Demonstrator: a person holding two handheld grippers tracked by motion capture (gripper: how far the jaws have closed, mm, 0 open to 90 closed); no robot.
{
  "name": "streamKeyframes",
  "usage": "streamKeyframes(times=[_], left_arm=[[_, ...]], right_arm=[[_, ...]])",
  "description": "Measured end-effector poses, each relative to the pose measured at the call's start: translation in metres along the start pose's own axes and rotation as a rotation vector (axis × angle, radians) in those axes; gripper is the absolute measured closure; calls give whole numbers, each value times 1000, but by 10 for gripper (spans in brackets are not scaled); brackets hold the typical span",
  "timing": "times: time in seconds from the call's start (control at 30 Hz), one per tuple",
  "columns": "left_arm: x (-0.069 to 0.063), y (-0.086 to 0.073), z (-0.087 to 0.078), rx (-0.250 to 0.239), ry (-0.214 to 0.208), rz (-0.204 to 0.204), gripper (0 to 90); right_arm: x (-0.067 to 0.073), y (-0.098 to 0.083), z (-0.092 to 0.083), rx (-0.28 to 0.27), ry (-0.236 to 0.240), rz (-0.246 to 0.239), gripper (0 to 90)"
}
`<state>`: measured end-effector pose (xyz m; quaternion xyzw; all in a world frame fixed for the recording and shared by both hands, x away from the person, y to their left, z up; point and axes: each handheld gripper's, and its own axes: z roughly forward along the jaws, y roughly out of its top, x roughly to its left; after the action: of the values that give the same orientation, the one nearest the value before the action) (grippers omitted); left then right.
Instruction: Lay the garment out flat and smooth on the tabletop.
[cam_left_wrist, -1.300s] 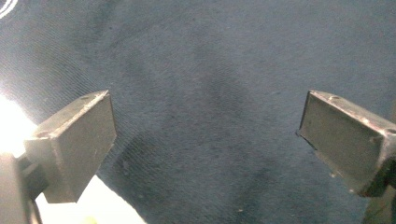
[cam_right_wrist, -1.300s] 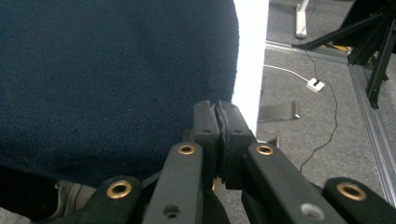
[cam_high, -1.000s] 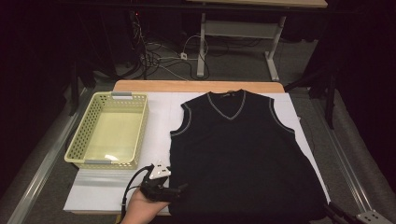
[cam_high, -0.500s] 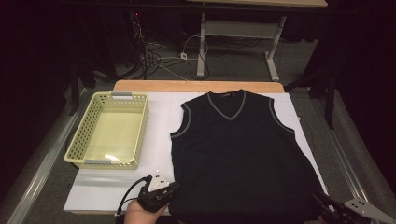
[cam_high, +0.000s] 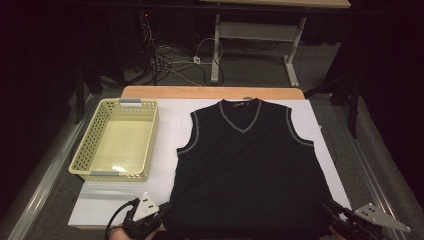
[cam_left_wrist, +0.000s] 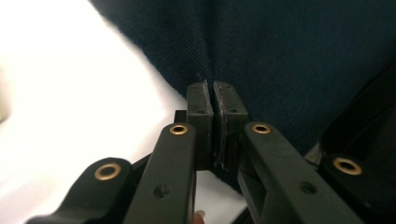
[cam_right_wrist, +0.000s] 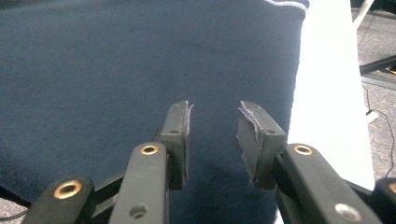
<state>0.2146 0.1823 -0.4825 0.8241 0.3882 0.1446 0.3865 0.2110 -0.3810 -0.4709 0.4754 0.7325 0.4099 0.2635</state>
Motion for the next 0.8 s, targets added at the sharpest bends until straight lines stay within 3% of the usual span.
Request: streamKeyframes(times=[0.2, 0.4, 0.5, 0.63, 0.73, 0.8], left_arm=[[8, -11, -4, -15, -16, -12, 841], [6, -9, 6, 0, -33, 6, 799], [8, -5, 11, -11, -59, -5, 644], [11, -2, 20, -13, -63, -27, 449], [11, 2, 22, -24, -71, 4, 417], [12, 6, 22, -41, -88, 4, 410]], right_arm=[[5, 5, 4, 7, 7, -34, 618], [0, 3, 11, 35, -17, -14, 540], [-5, -1, 12, 59, -33, 10, 508], [-12, -7, 15, 77, -52, 35, 478], [-10, -8, 16, 81, -62, 23, 532], [-7, -8, 15, 87, -43, 6, 699]])
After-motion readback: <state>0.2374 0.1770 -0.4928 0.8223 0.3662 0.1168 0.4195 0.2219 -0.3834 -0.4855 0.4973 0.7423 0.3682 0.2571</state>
